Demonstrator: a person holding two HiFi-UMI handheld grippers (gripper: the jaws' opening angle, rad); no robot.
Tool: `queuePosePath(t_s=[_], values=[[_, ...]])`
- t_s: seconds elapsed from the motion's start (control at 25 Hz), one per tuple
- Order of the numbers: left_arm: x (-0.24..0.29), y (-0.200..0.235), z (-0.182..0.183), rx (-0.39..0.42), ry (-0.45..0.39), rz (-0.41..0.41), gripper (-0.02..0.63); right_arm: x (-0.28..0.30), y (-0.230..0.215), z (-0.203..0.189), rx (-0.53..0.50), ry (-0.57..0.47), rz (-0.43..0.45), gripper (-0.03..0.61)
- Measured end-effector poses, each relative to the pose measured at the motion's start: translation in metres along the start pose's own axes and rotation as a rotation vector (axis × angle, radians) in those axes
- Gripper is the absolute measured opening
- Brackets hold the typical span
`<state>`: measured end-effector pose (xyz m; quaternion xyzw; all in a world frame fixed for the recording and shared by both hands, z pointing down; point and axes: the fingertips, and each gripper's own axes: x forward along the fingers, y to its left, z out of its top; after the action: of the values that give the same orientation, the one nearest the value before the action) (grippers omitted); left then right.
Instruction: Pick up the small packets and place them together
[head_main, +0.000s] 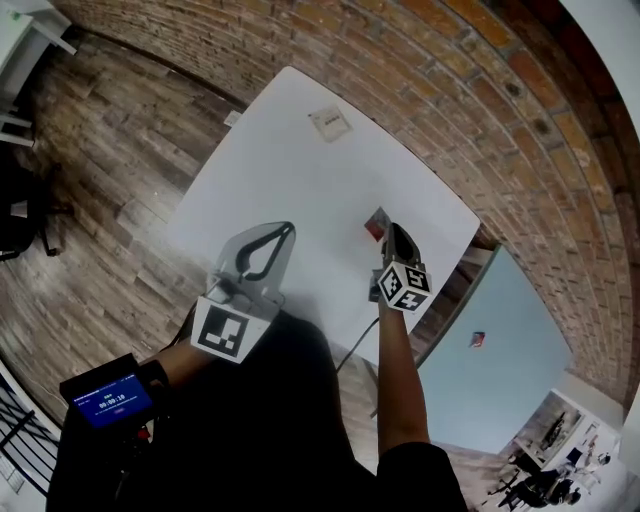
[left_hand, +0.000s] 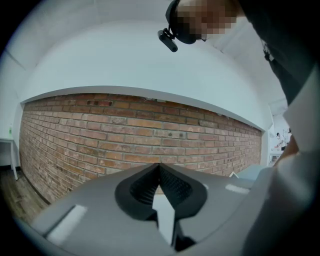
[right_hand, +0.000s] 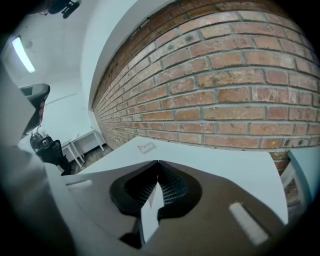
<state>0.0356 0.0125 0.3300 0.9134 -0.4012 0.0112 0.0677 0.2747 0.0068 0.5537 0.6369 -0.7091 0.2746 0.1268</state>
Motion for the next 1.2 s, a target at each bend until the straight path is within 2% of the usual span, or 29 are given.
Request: queuePosePath(t_s=[0.12,0.4,0.76,1.04,1.2], values=[[-0.001,0.012,0.0,-0.009,0.006,-0.011,0.0,0.006,0.007,-0.001,0.014,0.008,-0.012,0.003],[-0.003,0.037,-0.002,-0.027,0.018,-0.026,0.0,0.022,0.026,-0.015,-0.025,0.065,-0.018,0.003],[-0.005,0.066,-0.004,-0.023,0.03,-0.001,0.0,0.047,0.042,-0.032,-0.017,0.129,-0.007,0.003],[-0.003,0.048,-0.007,-0.006,0.038,0.013,0.0,0.052,0.032,-0.056,-0.014,0.182,0.019,0.003],[-0.005,0.051,-0.01,-0.014,0.041,0.033,0.0,0.061,0.022,-0.072,0.01,0.205,0.005,0.005]])
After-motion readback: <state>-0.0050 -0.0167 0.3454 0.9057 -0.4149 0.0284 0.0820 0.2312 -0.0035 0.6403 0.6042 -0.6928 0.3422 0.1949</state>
